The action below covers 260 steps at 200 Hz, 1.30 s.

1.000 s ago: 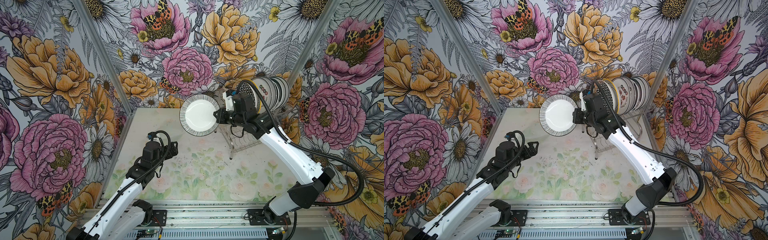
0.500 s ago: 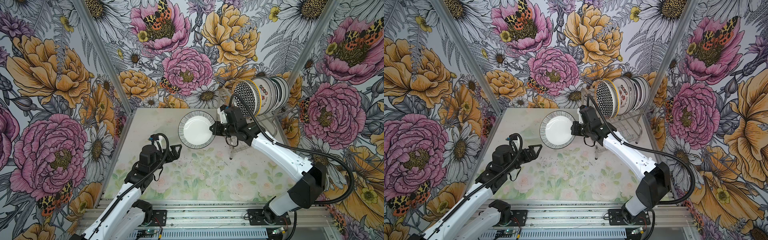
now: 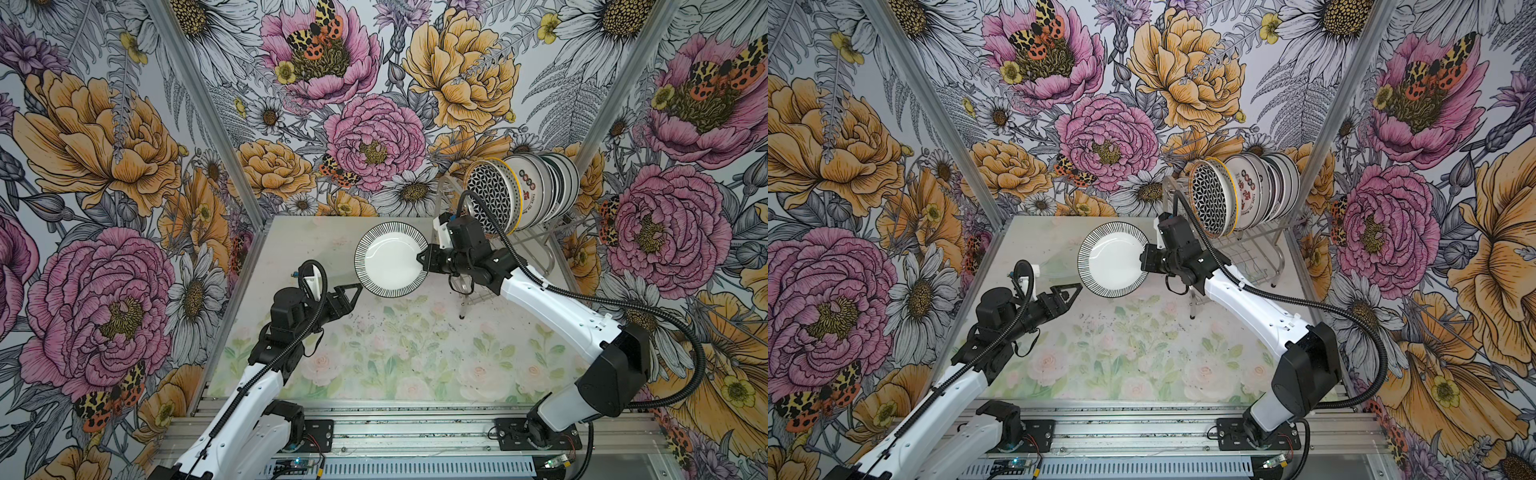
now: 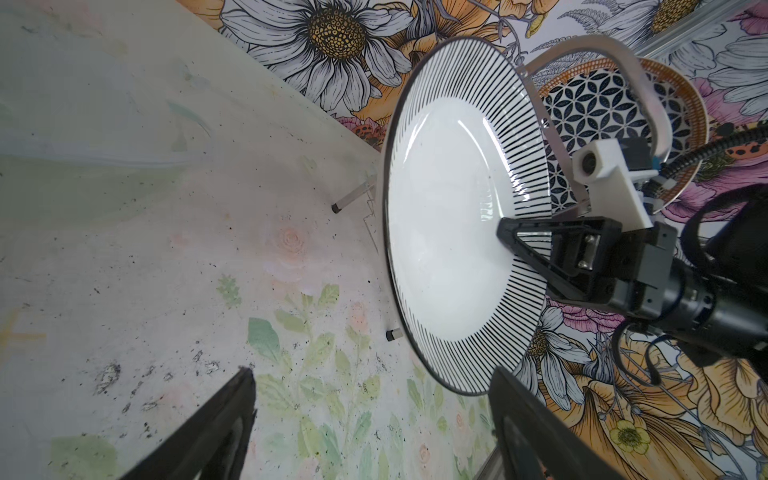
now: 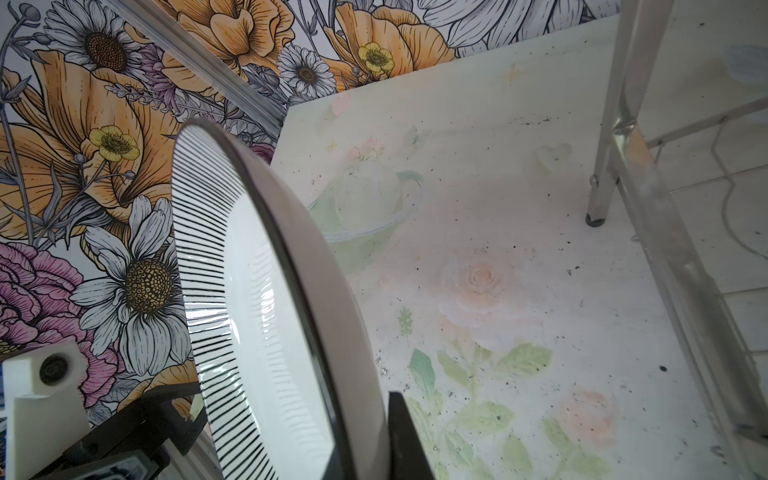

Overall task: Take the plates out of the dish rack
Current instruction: 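Pull the striped plate toward the left gripper while the left arm reaches in, then close the left gripper on the striped plate rim beside the right gripper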

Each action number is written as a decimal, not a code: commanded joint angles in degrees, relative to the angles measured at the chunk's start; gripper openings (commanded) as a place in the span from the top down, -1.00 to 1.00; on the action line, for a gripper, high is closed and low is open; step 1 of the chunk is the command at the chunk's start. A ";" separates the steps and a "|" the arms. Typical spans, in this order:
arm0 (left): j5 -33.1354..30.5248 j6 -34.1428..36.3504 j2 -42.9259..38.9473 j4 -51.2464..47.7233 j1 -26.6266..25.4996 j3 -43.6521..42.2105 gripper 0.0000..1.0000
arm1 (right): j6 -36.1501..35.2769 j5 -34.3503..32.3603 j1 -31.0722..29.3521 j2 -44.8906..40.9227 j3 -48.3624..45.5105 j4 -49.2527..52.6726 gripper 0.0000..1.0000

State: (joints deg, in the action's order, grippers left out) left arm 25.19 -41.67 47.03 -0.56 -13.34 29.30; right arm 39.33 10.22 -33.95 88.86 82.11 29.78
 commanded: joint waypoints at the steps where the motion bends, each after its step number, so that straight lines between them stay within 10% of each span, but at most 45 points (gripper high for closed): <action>1: 2.58 -1.09 1.85 4.04 0.54 -0.09 -0.70 | 2.83 3.52 -0.80 -1.08 0.98 -10.75 1.00; 260: 7.49 -2.11 15.18 -4.15 1.40 9.67 0.90 | -1.00 2.99 -5.42 2.45 0.57 -15.01 0.83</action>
State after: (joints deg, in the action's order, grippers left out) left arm 31.68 -47.22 61.19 -2.33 -11.60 37.43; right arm 39.00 11.40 -38.50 91.33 80.44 23.07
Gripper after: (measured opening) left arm 0.147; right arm 0.109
